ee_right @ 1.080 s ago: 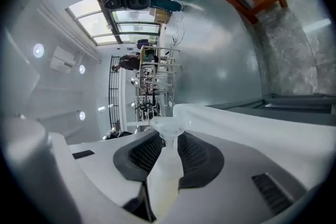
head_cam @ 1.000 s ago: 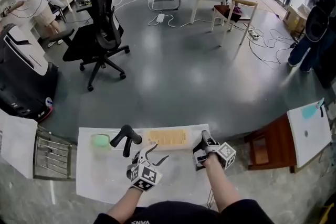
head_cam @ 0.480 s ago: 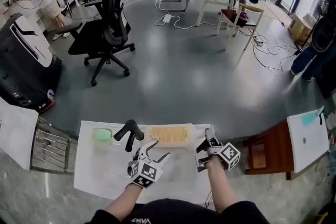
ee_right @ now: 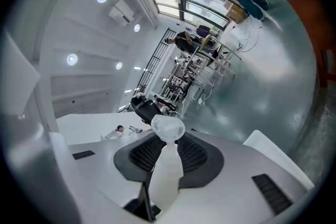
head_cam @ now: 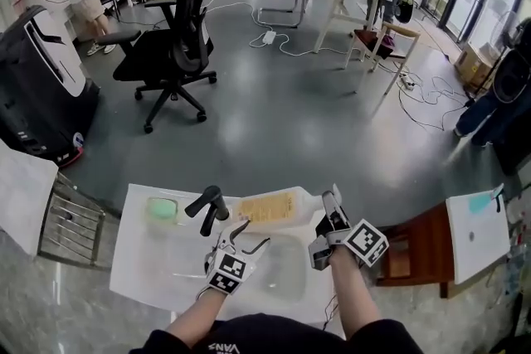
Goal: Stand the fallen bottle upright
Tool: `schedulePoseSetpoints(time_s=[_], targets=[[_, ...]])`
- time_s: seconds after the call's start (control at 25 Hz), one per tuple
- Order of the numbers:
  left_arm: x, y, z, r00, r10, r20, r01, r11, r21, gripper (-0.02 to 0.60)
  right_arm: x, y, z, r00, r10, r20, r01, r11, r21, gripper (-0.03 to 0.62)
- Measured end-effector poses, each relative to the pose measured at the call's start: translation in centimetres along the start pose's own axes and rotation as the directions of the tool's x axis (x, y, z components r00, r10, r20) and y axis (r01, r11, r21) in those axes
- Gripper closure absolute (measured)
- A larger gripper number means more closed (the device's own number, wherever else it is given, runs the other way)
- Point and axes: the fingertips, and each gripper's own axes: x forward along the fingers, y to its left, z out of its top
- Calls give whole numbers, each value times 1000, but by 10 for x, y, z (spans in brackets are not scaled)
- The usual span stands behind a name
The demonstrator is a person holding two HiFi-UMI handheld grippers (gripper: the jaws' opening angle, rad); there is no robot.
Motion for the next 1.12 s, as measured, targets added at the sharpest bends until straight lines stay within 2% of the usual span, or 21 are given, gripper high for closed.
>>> schedulePoseSetpoints(time_s=[0.16,0.24,0.32,0.36,0.48,0.72,0.92,1.12], targets=[[-2,2,2,999,7,34,-5,999,-49,304,3,23,0,999,31,-21,-32,997,-66,497],[-4,5,3,999,9,48,-6,997,-71,304,10,49,-1,992,122,-37,-125,985,-115,497],[-7,9,3,998,15,57,-9,996,-90,304,18,79,-4,969,241,-60,-247,956,-160,497],[-8,10,3,998,17,62,-11,995,-99,304,21,88,-5,960,269,-72,-278,944,-176,497],[-10,13,3,997,23,78,-13,992,-128,304,24,96,-11,965,244,-100,-261,940,-218,497],[-12,13,2,994,18,107,2,983,-181,304,31,122,-20,953,259,-156,-297,900,-319,497],[-9,10,0,993,-9,117,33,977,-210,305,41,148,-31,936,276,-219,-346,838,-422,497],[-6,7,-3,993,-18,118,47,967,-251,307,46,167,-44,913,313,-261,-404,783,-473,496]])
